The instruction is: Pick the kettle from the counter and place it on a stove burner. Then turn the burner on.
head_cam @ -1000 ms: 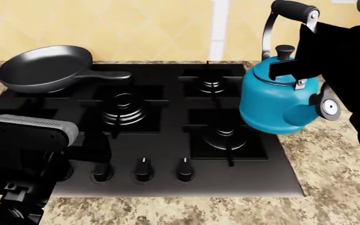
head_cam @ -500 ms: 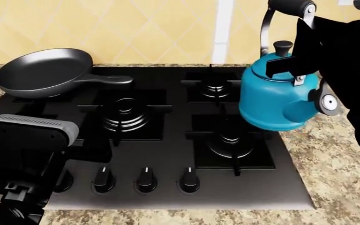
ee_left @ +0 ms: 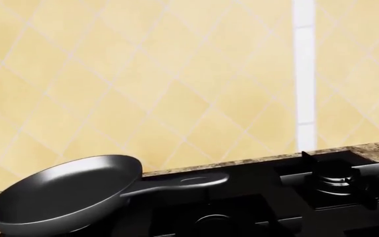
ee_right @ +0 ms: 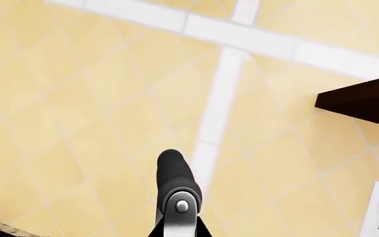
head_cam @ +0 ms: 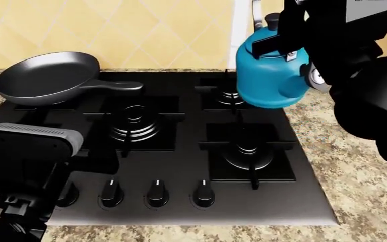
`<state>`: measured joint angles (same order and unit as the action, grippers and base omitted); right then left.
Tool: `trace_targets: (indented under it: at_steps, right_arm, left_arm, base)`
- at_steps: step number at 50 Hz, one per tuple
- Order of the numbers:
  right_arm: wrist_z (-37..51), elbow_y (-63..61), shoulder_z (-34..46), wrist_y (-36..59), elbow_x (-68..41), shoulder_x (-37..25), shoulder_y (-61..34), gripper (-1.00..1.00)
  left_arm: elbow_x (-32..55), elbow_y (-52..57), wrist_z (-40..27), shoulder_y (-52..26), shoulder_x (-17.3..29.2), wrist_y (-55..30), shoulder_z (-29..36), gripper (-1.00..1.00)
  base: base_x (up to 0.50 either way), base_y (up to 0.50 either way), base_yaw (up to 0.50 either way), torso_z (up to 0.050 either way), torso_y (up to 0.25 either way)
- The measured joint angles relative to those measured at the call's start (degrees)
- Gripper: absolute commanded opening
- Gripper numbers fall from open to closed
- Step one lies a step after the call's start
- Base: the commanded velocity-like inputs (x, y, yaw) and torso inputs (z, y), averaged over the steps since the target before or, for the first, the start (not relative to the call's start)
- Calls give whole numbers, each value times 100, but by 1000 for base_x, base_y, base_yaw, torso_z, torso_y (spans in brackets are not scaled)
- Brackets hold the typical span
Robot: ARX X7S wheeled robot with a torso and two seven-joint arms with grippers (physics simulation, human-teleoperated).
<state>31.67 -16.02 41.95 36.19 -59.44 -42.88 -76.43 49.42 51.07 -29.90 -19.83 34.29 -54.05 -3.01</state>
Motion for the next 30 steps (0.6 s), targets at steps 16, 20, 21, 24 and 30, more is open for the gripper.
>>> trace_targets:
  at_steps: [16,20,21,24,30]
  right_arm:
    - [-351,559,125,-601,405,512,235,-100]
    - [-338,543,123,-610,349,565,286,-100]
    - [-329,530,120,-605,330,571,298,-100]
    - [-287,484,105,-581,258,581,334,-100]
    - [-163,355,59,-500,90,563,387,-100]
  left_arm:
    - [-24,-38,-4,30,19,67,48,100]
    - [-7,-46,-12,20,19,71,52,100]
    - [-5,-49,-12,22,20,76,53,100]
    - [2,-55,-14,22,24,84,54,100]
    - [26,-65,-31,-3,23,83,68,100]
  base:
    - [0,0,0,1,1]
    - [0,0,0,0,3]
    - [0,0,0,0,0]
    - [0,0,0,0,0]
    - [0,0,0,0,2]
